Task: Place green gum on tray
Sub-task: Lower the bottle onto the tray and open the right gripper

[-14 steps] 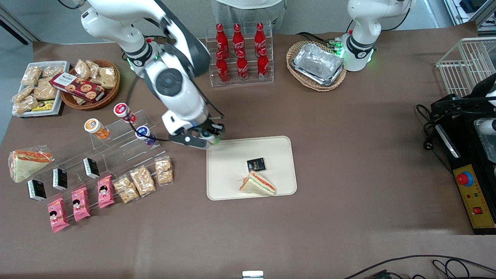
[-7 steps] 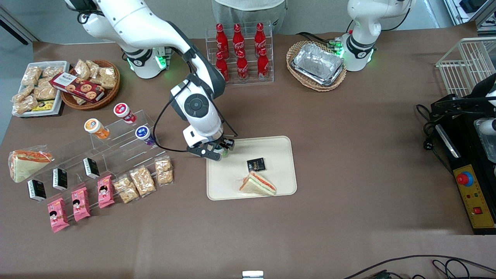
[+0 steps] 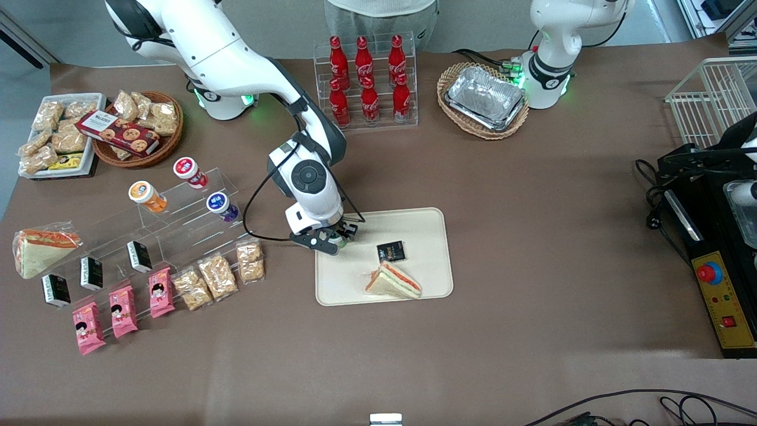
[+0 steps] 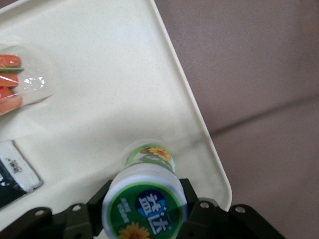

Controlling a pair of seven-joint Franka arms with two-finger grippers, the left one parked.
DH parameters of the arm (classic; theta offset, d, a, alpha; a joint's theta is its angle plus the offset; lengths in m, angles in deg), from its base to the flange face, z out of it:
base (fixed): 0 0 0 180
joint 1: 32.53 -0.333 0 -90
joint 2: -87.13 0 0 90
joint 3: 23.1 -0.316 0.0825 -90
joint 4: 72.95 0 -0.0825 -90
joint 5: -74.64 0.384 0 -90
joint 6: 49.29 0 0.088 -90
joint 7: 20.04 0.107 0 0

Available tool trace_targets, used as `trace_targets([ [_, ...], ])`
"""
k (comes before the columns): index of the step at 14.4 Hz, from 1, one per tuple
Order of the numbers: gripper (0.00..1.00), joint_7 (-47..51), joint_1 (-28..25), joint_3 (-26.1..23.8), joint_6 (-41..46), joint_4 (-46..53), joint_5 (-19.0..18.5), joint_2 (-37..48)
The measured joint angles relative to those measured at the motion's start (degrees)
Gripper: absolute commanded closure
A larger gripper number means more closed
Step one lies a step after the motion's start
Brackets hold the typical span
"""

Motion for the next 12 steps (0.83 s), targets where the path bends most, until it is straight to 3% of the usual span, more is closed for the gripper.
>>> trace_targets([
  [1, 0.01, 0.22, -0.05, 0.0, 0.0, 0.05, -0.06, 0.06],
  [12, 0.0, 0.49, 0.18, 0.21, -0.01, 0.18, -0.24, 0.22],
])
